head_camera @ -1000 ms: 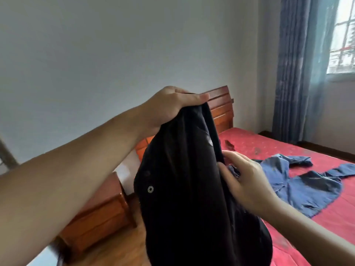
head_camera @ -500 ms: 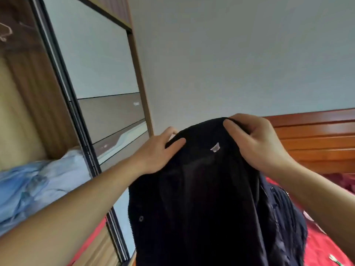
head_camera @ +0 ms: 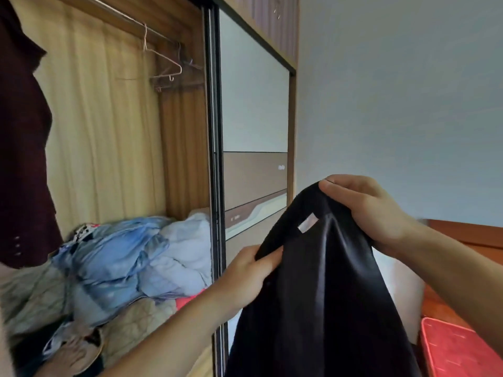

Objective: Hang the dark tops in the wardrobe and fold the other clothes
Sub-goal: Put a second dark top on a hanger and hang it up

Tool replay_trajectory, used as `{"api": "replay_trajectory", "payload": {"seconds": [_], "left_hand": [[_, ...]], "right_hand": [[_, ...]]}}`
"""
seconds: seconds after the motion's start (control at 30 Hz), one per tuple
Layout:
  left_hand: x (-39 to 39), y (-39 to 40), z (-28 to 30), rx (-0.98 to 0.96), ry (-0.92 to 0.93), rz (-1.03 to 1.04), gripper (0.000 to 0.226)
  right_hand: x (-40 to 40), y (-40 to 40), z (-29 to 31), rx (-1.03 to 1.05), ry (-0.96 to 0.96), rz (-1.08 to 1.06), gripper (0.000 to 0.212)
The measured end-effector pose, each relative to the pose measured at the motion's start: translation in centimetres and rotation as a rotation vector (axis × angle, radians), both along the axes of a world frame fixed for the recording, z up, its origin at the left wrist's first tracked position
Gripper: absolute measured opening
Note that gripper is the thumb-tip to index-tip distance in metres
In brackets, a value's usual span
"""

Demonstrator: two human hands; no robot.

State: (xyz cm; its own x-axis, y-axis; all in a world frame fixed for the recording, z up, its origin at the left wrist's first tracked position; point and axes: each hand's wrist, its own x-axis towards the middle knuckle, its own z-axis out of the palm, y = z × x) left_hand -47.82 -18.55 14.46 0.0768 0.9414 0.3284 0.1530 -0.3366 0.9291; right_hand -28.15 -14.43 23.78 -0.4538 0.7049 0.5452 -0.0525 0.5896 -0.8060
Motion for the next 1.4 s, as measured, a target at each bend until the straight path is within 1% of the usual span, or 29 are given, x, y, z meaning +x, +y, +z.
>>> {"api": "replay_trajectory", "payload": {"seconds": [0.07,0.13,0.2,0.27,0.37,0.47,0.57,0.6,0.73,0.8,0.87,0.93,1.0,1.07,1.13,1.2,1.3,1.4], "left_hand": [[-3.6,0.1,1.8,0.019,-0.064,0.031,0.027],[-6.3,0.2,3.8,0.021,-0.088,0.029,0.024],[-8.0,0.6,5.3,0.002,-0.054,0.040,0.033],[-9.6,1.3,6.2,-0.013,-0.028,0.095,0.042],[-11.9,2.8,7.1,-0.030,0.007,0.183,0.040],[-14.8,4.0,9.0,-0.014,0.099,0.258,0.041],[-17.4,4.9,11.7,-0.010,0.197,0.395,0.044],[-18.5,5.3,12.7,-0.007,0.236,0.433,0.046],[-22.3,6.6,17.1,0.014,0.350,0.595,0.041],[-24.2,7.4,19.0,0.045,0.371,0.700,0.038],[-26.1,8.3,20.7,0.092,0.365,0.780,0.036],[-27.9,9.4,22.0,0.144,0.302,0.832,0.037],[-29.8,10.8,22.9,0.198,0.224,0.862,0.033],[-32.0,12.5,23.4,0.248,0.181,0.888,0.029],[-34.3,14.2,24.0,0.299,0.165,0.899,0.028],[-36.7,15.9,24.8,0.335,0.140,0.870,0.034],[-40.0,18.4,25.5,0.298,0.187,0.723,0.047],[-42.4,21.7,25.6,0.210,0.242,0.607,0.039]], "right_hand": [[-1.3,1.2,0.1,0.009,-0.037,-0.021,0.037],[-3.0,2.4,-0.1,-0.014,-0.026,-0.013,0.034],[-4.9,3.9,-0.3,-0.078,0.033,0.024,0.031],[-7.1,5.4,-0.2,-0.135,0.101,0.076,0.027],[-10.2,8.9,-0.5,-0.181,0.151,0.168,0.030],[-14.2,12.4,-0.3,-0.175,0.160,0.279,0.033],[-18.6,15.4,1.1,-0.170,0.199,0.364,0.028],[-20.2,16.3,1.7,-0.176,0.209,0.398,0.030],[-26.3,19.6,4.4,-0.230,0.191,0.470,0.034],[-29.4,20.6,6.1,-0.257,0.172,0.497,0.036],[-32.3,21.3,8.0,-0.280,0.166,0.524,0.036],[-35.1,22.1,9.9,-0.321,0.205,0.559,0.035],[-37.5,22.8,12.0,-0.382,0.258,0.620,0.037],[-39.8,23.5,14.1,-0.405,0.318,0.604,0.029],[-42.4,24.4,16.4,-0.365,0.384,0.545,0.021],[-45.0,25.5,18.7,-0.302,0.442,0.479,0.022],[-49.0,27.3,21.1,-0.274,0.515,0.466,0.024],[-53.0,28.8,22.8,-0.204,0.542,0.486,0.022]]}}
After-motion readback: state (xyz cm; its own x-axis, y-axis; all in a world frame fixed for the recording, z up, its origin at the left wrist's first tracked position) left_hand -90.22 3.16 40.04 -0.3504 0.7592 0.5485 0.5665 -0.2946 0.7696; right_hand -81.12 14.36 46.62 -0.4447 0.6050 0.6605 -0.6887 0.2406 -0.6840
